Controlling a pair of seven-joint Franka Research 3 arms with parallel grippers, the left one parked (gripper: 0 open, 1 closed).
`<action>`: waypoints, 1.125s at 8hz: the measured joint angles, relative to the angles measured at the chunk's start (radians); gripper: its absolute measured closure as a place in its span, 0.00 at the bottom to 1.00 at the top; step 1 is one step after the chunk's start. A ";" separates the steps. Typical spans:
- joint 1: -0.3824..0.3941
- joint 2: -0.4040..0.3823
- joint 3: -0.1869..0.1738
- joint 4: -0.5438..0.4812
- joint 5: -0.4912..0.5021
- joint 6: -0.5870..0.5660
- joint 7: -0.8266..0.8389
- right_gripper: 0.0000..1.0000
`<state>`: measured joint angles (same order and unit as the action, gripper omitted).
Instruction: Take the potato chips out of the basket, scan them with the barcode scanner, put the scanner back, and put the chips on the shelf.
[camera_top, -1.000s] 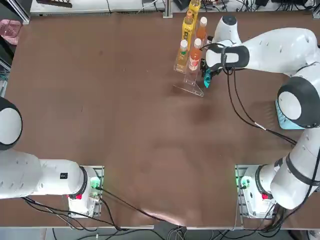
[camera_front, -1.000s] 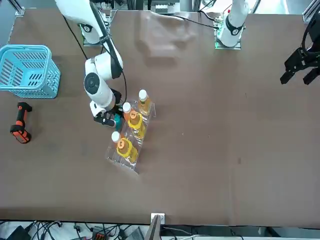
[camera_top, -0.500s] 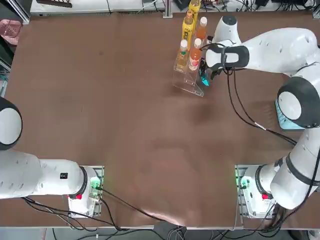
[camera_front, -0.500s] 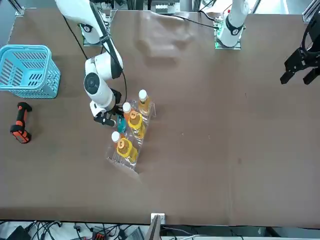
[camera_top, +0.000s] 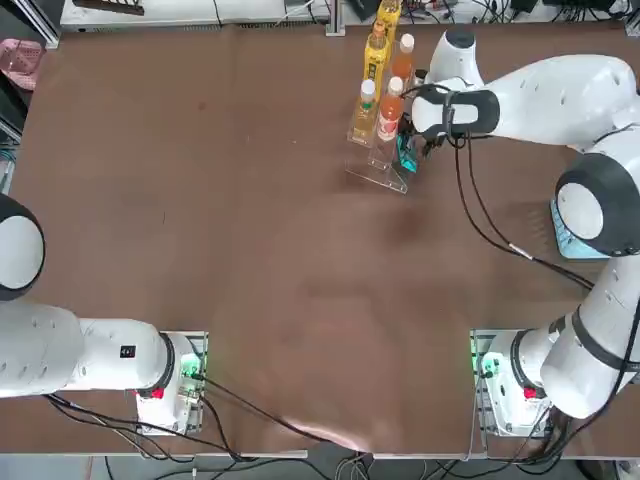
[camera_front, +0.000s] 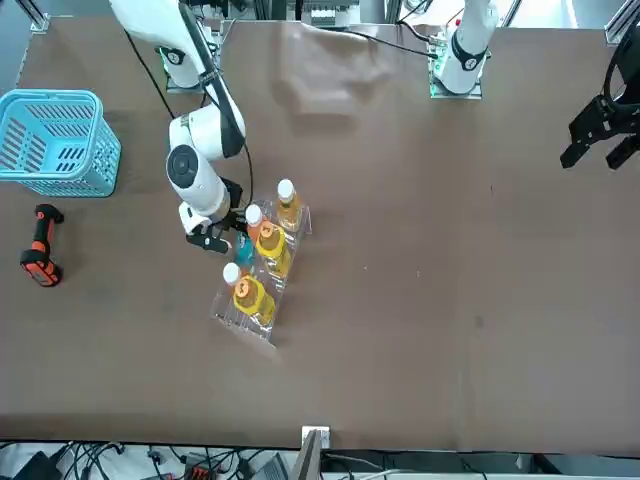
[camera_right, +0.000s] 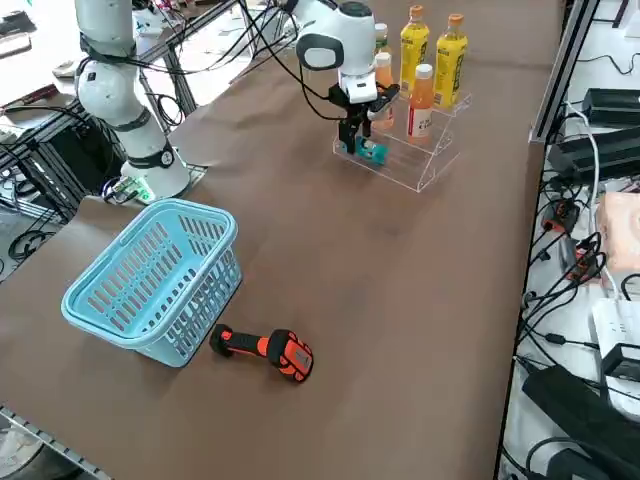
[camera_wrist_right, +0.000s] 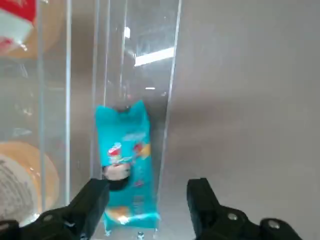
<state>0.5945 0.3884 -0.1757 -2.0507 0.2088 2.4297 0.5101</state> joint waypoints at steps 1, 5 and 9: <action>-0.024 -0.016 -0.004 0.019 0.000 -0.045 -0.036 0.01; -0.227 -0.087 -0.013 0.168 0.001 -0.346 -0.309 0.00; -0.391 -0.119 -0.017 0.368 -0.008 -0.642 -0.543 0.00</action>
<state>0.2032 0.2690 -0.1928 -1.6827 0.2003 1.7877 -0.0328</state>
